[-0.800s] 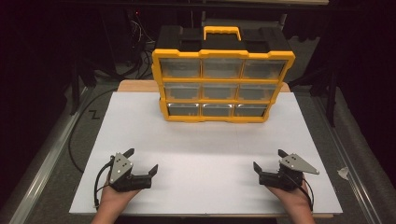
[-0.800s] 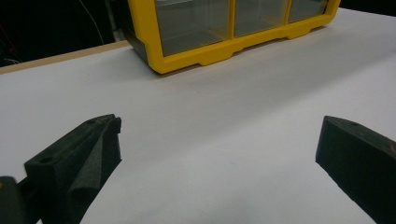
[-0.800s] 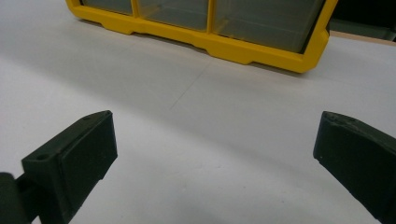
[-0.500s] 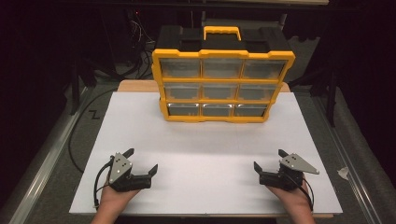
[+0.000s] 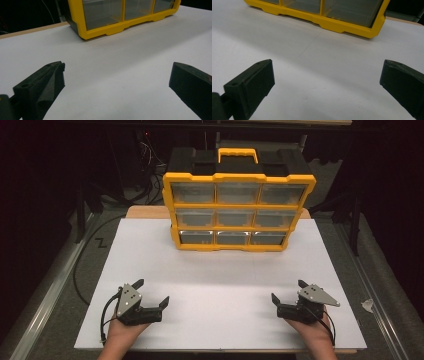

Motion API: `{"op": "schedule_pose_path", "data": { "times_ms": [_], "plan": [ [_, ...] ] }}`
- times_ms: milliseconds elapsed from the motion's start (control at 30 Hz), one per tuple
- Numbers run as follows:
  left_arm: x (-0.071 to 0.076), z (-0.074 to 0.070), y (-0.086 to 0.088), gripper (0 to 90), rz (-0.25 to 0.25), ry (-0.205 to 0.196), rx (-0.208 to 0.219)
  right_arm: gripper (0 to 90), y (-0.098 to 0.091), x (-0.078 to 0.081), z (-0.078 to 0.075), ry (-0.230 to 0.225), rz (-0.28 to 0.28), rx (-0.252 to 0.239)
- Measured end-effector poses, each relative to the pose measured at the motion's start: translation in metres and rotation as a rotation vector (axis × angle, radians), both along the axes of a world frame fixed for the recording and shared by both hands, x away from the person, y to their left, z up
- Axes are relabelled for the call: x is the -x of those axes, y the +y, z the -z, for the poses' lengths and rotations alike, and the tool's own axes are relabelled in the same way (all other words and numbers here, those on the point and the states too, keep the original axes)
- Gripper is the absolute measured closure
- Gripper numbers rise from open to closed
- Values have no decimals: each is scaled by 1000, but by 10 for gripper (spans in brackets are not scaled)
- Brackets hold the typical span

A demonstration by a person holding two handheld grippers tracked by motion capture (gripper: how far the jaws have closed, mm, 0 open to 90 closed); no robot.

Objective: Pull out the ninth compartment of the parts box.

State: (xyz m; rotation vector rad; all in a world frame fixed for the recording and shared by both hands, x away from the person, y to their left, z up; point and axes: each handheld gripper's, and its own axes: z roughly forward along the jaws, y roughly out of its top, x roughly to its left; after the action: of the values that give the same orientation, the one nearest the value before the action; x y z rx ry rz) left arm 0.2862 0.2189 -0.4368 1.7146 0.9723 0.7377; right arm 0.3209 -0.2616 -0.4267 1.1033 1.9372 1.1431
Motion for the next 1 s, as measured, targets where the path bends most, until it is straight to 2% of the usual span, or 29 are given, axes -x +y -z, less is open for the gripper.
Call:
{"op": "schedule_pose_path", "data": {
  "times_ms": [667, 1000],
  "plan": [
    [0, 0, 0, 1, 2, -19, 12, 9, 4, -10, -1, -8, 19, 24],
    [0, 1, 1, 1, 3, -12, 20, 9, 10, -27, 0, 10, 36, 39]
  ]
}}
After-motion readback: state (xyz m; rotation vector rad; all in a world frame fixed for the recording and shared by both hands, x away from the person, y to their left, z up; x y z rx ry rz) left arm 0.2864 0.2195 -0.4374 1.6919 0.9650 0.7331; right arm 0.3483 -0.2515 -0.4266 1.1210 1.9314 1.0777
